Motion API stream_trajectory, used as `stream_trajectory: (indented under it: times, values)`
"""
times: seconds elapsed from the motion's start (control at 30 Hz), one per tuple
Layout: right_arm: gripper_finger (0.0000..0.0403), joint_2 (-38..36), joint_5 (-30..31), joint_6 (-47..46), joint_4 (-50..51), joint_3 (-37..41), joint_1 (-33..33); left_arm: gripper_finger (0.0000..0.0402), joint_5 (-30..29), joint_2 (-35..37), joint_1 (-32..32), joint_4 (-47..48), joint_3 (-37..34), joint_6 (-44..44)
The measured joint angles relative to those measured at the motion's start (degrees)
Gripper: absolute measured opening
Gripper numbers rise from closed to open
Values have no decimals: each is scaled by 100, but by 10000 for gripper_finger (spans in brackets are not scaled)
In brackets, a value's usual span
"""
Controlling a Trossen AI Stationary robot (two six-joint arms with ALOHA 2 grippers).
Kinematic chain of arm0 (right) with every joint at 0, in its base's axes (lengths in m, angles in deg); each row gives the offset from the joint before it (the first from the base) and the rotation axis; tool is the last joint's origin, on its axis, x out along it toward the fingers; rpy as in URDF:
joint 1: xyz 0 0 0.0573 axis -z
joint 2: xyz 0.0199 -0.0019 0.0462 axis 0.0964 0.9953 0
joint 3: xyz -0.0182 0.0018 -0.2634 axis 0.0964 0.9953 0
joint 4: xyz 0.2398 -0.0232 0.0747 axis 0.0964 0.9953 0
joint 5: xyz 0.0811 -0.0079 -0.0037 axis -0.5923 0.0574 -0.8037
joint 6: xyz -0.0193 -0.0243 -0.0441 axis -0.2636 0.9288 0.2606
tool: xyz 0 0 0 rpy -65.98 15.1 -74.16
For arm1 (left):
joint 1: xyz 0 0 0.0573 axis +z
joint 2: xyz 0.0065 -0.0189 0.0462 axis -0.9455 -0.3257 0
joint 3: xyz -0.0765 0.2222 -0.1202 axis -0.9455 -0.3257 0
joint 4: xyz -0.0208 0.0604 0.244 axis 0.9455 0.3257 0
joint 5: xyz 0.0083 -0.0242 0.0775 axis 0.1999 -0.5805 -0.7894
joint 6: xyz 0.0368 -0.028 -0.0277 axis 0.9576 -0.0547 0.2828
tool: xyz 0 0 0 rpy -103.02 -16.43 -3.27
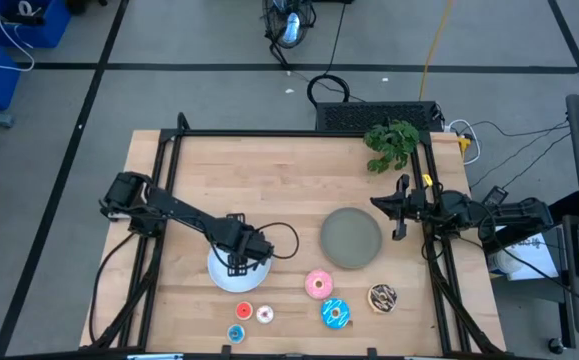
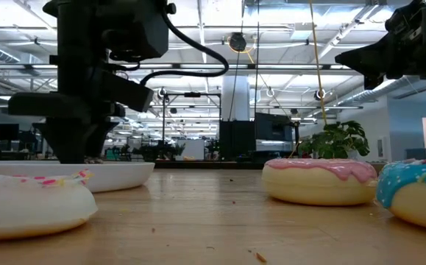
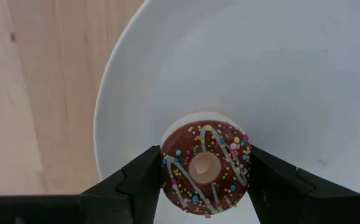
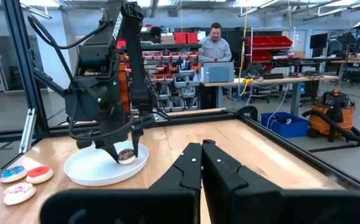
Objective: Pick & Place donuts
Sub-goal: Put the small brown donut on the white plate, then put the small white donut on the white plate
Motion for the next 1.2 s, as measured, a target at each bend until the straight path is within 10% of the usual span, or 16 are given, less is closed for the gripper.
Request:
stream_trajectory:
  times: [0.63, 1.2]
  values:
    - [0, 0, -293, 0, -8, -1, -2, 342, -145, 165, -15, 30, 22, 134]
    - [0, 0, -284, 22, -10, -1, -2, 308, -218, 1010, -286, 596, 922, -209]
